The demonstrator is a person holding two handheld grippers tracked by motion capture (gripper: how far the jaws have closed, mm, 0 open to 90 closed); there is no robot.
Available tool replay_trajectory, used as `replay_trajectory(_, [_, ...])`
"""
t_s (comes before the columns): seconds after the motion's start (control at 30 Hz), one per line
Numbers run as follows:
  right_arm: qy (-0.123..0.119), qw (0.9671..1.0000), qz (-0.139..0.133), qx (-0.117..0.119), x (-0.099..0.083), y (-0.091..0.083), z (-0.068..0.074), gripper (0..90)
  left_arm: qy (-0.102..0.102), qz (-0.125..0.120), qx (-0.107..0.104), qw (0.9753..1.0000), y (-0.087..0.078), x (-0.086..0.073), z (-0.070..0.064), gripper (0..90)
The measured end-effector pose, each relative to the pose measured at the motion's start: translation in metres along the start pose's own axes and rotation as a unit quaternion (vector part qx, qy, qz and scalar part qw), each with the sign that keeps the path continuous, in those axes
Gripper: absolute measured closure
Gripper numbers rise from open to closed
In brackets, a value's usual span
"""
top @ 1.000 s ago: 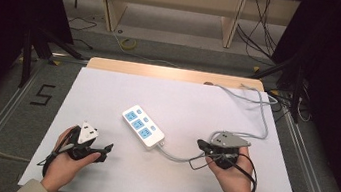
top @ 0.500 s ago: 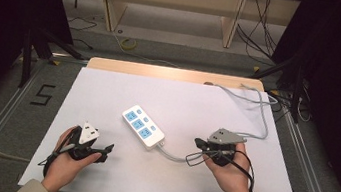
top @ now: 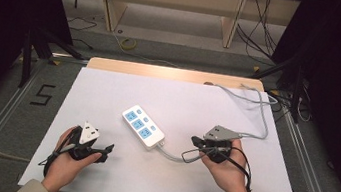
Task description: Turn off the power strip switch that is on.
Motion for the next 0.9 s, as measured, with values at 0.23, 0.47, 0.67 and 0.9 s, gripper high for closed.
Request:
replay_trajectory(0.23, [-0.003, 1.0000, 0.000, 0.003, 0.004, 0.003, 0.001, 90.0, 0.003, 0.001, -0.001, 1.0000, 0.000, 0.000, -0.001, 22.3])
replay_trajectory(0.47, [-0.004, 1.0000, 0.004, 0.008, 0.007, 0.007, 0.002, 90.0, 0.003, 0.001, -0.002, 1.0000, 0.000, 0.000, -0.001, 22.4])
replay_trajectory(0.67, [-0.005, 0.9999, 0.005, 0.012, 0.011, 0.010, 0.003, 90.0, 0.004, 0.001, -0.002, 1.0000, 0.001, 0.001, -0.001, 22.4])
replay_trajectory(0.9, [-0.005, 0.9999, 0.004, 0.013, 0.014, 0.013, 0.002, 90.0, 0.004, 0.000, -0.002, 1.0000, 0.001, 0.001, -0.001, 22.4])
Point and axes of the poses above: each handheld gripper's, and its own axes: y roughly forward along the jaws, x roughly out of its top, z roughly to its left, the point moved 6 cm from there along y, roughly forward along the jaws, and after that the axes turned 9 degrees about -y, right-handed, at the moved point
